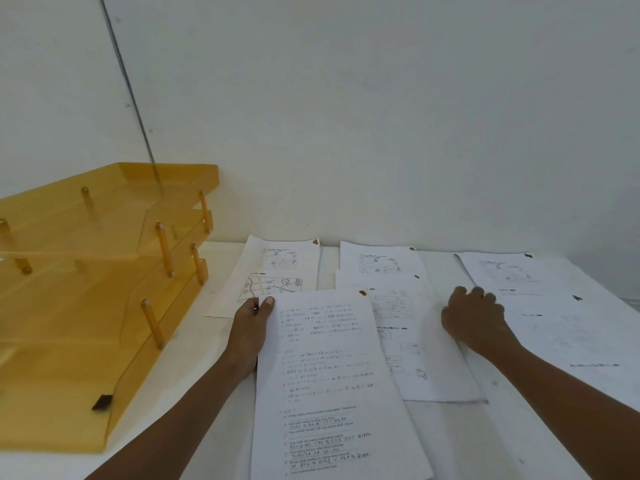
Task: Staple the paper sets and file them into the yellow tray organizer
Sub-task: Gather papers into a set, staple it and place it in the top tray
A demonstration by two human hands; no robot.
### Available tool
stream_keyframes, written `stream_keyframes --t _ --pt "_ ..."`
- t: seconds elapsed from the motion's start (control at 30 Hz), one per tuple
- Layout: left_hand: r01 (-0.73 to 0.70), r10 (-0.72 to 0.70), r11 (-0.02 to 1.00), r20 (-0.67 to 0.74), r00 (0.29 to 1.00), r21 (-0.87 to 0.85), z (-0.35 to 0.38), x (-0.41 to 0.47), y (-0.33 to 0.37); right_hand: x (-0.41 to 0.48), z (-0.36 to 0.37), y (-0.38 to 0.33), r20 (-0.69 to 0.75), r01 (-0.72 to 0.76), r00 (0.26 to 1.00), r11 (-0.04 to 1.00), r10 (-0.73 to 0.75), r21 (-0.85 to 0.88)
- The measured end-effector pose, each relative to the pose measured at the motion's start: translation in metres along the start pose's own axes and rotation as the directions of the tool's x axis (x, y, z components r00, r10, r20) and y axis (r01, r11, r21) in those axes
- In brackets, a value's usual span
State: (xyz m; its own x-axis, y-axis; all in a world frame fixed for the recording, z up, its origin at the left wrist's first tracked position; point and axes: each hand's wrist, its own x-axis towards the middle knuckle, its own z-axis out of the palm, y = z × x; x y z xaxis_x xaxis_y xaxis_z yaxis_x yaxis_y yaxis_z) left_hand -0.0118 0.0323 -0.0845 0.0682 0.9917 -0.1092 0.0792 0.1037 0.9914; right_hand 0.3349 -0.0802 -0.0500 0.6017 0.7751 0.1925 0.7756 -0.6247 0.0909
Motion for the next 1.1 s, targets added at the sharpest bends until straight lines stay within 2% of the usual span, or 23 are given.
stream_keyframes --t 0.07,0.1,0.13,0.17,0.23,0.3,0.37,0.43,0.6,0.7,0.77,0.83,0.93,1.03,1.1 --pt "0.013 -0.013 1.0 -0.005 1.0 0.0 0.0 -0.001 0.002 -0.001 -0.004 -0.014 -0.2 0.17 0.967 0.985 -0.16 0.035" --pt "0.02 -0.02 1.0 -0.007 1.0 -0.005 -0.001 -0.001 0.002 -0.002 -0.004 -0.023 -0.259 0.259 0.942 0.954 -0.216 0.148" --pt "0.028 -0.028 1.0 -0.009 1.0 -0.013 -0.001 -0.002 0.004 -0.005 -0.009 -0.034 -0.244 0.314 0.939 0.893 -0.242 0.323" --pt "0.034 -0.035 0.999 -0.012 0.999 -0.024 -0.001 -0.002 0.005 -0.01 -0.016 -0.046 -0.176 0.322 0.947 0.79 -0.269 0.521" --pt "0.039 -0.04 0.998 -0.008 0.999 -0.045 -0.001 -0.005 0.008 -0.023 -0.032 -0.069 -0.013 0.196 0.95 0.564 -0.312 0.802" --pt "0.035 -0.036 0.997 -0.012 0.999 -0.072 -0.002 -0.006 0.012 -0.033 -0.042 -0.088 0.158 0.032 0.913 0.451 -0.376 0.892" --pt "0.023 -0.025 0.996 -0.022 0.999 -0.081 -0.005 -0.005 0.016 -0.039 -0.042 -0.101 0.275 -0.096 0.861 0.394 -0.428 0.914" --pt "0.002 -0.005 0.996 -0.036 0.999 -0.087 -0.008 -0.003 0.021 -0.041 -0.036 -0.109 0.323 -0.166 0.832 0.353 -0.451 0.921" --pt "-0.057 0.05 0.995 -0.081 0.995 -0.085 -0.019 0.005 0.035 -0.048 -0.03 -0.12 0.344 -0.338 0.791 0.107 -0.505 0.935" --pt "-0.076 0.064 0.989 -0.094 0.994 -0.129 -0.027 0.008 0.039 -0.05 -0.027 -0.12 0.364 -0.403 0.739 0.062 -0.567 0.913" --pt "-0.038 0.031 0.979 -0.038 0.999 -0.202 -0.033 0.006 0.041 -0.05 -0.025 -0.123 0.353 -0.398 0.763 0.036 -0.542 0.917" --pt "0.054 -0.024 0.961 0.112 0.993 -0.271 -0.038 -0.001 0.039 -0.049 -0.025 -0.128 0.339 -0.403 0.802 -0.026 -0.492 0.915" --pt "0.111 -0.061 0.982 0.3 0.952 -0.153 -0.044 -0.014 0.031 -0.047 -0.028 -0.136 0.343 -0.422 0.839 -0.107 -0.422 0.9" --pt "0.053 -0.044 0.998 0.288 0.957 -0.023 -0.047 -0.022 0.027 -0.046 -0.029 -0.145 0.348 -0.408 0.854 -0.081 -0.386 0.91" --pt "0.012 -0.025 0.998 0.223 0.975 0.063 -0.053 -0.024 0.032 -0.049 -0.032 -0.152 0.383 -0.455 0.824 -0.087 -0.418 0.886"
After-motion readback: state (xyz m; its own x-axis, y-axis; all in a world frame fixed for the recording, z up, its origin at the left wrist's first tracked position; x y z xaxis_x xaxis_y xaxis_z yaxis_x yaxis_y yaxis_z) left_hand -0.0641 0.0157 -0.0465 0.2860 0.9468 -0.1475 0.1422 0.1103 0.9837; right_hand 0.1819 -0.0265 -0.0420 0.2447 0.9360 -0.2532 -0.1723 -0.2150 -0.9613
